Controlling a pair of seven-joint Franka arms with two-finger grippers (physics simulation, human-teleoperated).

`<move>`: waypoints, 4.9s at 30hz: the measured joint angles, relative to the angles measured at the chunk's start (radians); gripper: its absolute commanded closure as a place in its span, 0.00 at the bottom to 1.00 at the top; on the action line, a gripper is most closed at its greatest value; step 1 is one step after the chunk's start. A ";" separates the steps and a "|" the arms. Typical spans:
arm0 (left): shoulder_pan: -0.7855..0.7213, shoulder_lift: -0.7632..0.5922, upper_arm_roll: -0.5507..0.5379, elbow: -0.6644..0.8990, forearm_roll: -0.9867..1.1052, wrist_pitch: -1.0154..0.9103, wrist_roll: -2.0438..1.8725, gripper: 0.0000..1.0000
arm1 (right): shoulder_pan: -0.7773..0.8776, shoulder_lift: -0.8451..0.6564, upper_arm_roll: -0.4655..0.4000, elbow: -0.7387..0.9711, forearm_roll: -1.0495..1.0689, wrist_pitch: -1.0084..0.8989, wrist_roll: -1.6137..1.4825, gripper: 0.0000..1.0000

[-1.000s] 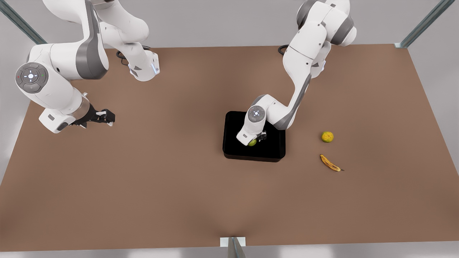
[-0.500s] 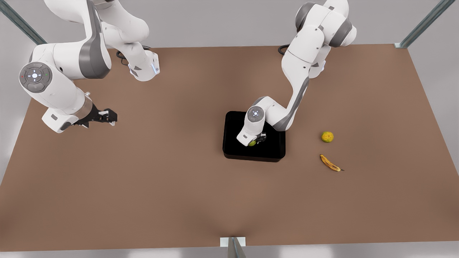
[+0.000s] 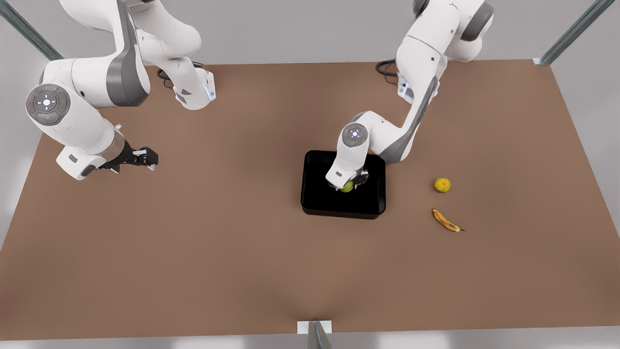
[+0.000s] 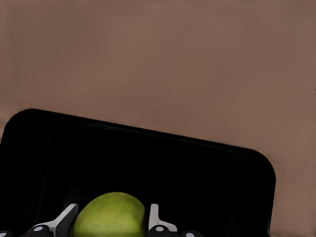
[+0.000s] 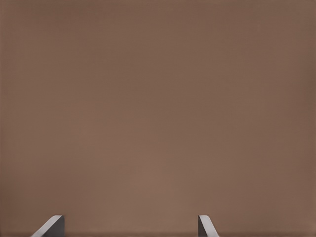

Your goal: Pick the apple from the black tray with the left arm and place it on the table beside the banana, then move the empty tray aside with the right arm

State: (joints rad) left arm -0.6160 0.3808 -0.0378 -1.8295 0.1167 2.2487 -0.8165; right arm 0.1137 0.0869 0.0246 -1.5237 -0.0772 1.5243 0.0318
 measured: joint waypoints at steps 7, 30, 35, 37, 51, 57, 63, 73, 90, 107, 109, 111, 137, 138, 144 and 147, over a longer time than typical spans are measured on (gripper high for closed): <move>0.325 -0.172 0.007 0.009 -0.027 -0.252 0.158 0.33 | 0.000 0.000 0.000 0.000 0.000 0.000 0.000 0.00; 0.702 0.142 0.018 0.039 0.050 -0.145 0.857 0.00 | 0.383 0.094 0.019 0.061 0.108 -0.080 0.286 0.00; 0.703 -0.049 0.022 0.052 -0.042 -0.166 0.917 0.00 | 0.442 0.186 0.026 0.059 0.199 -0.059 0.445 0.00; 0.704 -0.098 0.022 0.171 -0.123 -0.248 0.927 0.00 | 0.466 0.165 0.029 0.025 0.213 -0.043 0.505 0.00; 0.495 -0.107 0.205 0.422 -0.307 -0.621 0.841 0.00 | 0.521 0.071 0.064 -0.219 0.237 0.172 0.828 0.00; 0.492 -0.078 0.213 0.448 -0.290 -0.624 0.819 0.00 | 0.524 0.071 0.067 -0.178 0.222 0.208 0.913 0.00; 0.482 -0.029 0.209 0.443 -0.263 -0.558 0.803 0.00 | 0.556 0.095 0.102 -0.147 0.168 0.221 0.972 0.00; 0.477 -0.051 0.208 0.384 -0.220 -0.528 0.788 0.00 | 0.586 0.240 0.108 -0.155 0.187 0.383 1.071 0.00; 0.473 -0.074 0.212 0.368 -0.191 -0.531 0.776 0.00 | 0.589 0.411 0.108 -0.145 0.123 0.603 1.159 0.00; 0.473 -0.068 0.207 0.373 -0.190 -0.530 0.771 0.00 | 0.603 0.503 0.128 -0.110 0.070 0.668 1.159 0.00; 0.472 -0.068 0.206 0.373 -0.190 -0.530 0.771 0.00 | 0.603 0.514 0.134 -0.102 0.067 0.673 1.154 0.00; 0.472 -0.068 0.207 0.373 -0.190 -0.530 0.771 0.00 | 0.603 0.527 0.137 -0.097 0.065 0.678 1.147 0.00; 0.473 -0.068 0.208 0.374 -0.190 -0.531 0.768 0.00 | 0.595 0.612 0.139 -0.080 0.033 0.731 1.058 0.30; 0.473 -0.068 0.208 0.374 -0.190 -0.531 0.768 0.00 | 0.595 0.612 0.139 -0.080 0.033 0.731 1.056 0.34; 0.473 -0.068 0.208 0.373 -0.190 -0.531 0.768 0.00 | 0.595 0.610 0.139 -0.079 0.036 0.731 1.040 0.44; 0.473 -0.068 0.208 0.373 -0.189 -0.531 0.768 0.00 | 0.595 0.609 0.139 -0.079 0.038 0.732 1.033 0.44</move>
State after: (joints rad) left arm -0.1433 0.3126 0.1701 -1.4562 -0.0726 1.7179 -0.0482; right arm 0.7087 0.6961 0.1640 -1.6024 -0.0397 2.2558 1.0649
